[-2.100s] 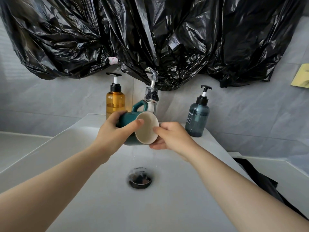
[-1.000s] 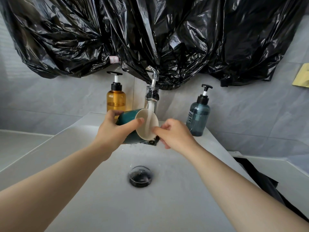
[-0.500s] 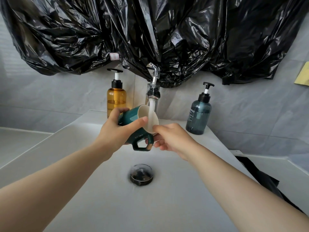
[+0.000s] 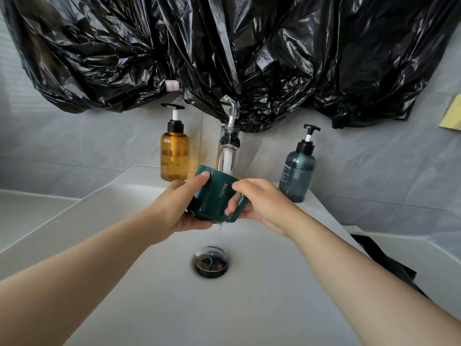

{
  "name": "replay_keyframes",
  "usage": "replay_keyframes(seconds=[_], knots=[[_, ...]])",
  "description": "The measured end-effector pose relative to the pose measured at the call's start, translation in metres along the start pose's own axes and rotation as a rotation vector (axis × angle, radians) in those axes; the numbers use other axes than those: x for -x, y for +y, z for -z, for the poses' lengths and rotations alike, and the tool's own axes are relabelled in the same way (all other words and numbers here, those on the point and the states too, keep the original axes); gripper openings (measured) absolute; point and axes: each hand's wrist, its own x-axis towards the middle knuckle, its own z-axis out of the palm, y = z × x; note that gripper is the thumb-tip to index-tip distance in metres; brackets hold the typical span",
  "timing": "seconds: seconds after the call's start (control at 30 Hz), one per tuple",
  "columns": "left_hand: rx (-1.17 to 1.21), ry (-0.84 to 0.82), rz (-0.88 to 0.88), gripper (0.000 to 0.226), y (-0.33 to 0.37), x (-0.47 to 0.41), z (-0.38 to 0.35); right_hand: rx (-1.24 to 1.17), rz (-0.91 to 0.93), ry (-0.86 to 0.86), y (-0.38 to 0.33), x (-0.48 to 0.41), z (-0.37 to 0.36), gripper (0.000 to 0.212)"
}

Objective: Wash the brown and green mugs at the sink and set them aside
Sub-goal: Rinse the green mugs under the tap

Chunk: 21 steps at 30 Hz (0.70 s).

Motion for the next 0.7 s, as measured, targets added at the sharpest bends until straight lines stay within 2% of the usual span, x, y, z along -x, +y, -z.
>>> replay_keyframes(seconds=[0.07, 0.17, 0.23, 0.3, 0.37, 0.4, 0.5, 0.57, 0.6, 0.7], knots=[[-0.025, -0.033, 0.022, 0.050, -0.001, 0.000, -0.003, -0.167, -0.029, 0.030, -0.001, -0.001, 0.004, 0.037], [-0.051, -0.060, 0.061, 0.048, -0.001, 0.001, -0.003, -0.480, -0.094, 0.080, 0.000, -0.003, 0.011, 0.043], [-0.102, -0.049, 0.074, 0.048, -0.001, 0.002, -0.002, -0.541, -0.142, 0.097, 0.003, -0.005, 0.012, 0.051], [-0.164, -0.020, 0.080, 0.050, -0.003, 0.002, 0.001, -0.556, -0.185, 0.104, 0.006, -0.007, 0.012, 0.055], [-0.198, -0.004, 0.075, 0.053, -0.005, 0.001, 0.001, -0.537, -0.190, 0.113, 0.006, -0.007, 0.012, 0.047], [-0.199, 0.005, 0.067, 0.054, -0.006, 0.000, 0.001, -0.472, -0.161, 0.127, 0.007, -0.008, 0.012, 0.042], [-0.177, 0.027, 0.063, 0.055, -0.007, 0.000, -0.002, -0.035, 0.018, 0.235, 0.015, -0.014, 0.011, 0.033], [-0.154, 0.025, 0.072, 0.055, -0.007, 0.001, -0.003, 0.101, 0.086, 0.308, 0.019, -0.016, 0.008, 0.027], [-0.148, 0.029, 0.072, 0.055, -0.006, 0.000, -0.003, 0.081, 0.087, 0.319, 0.019, -0.017, 0.007, 0.024], [-0.117, 0.043, 0.057, 0.053, -0.006, -0.002, -0.001, -0.187, 0.019, 0.289, 0.015, -0.015, 0.008, 0.023]])
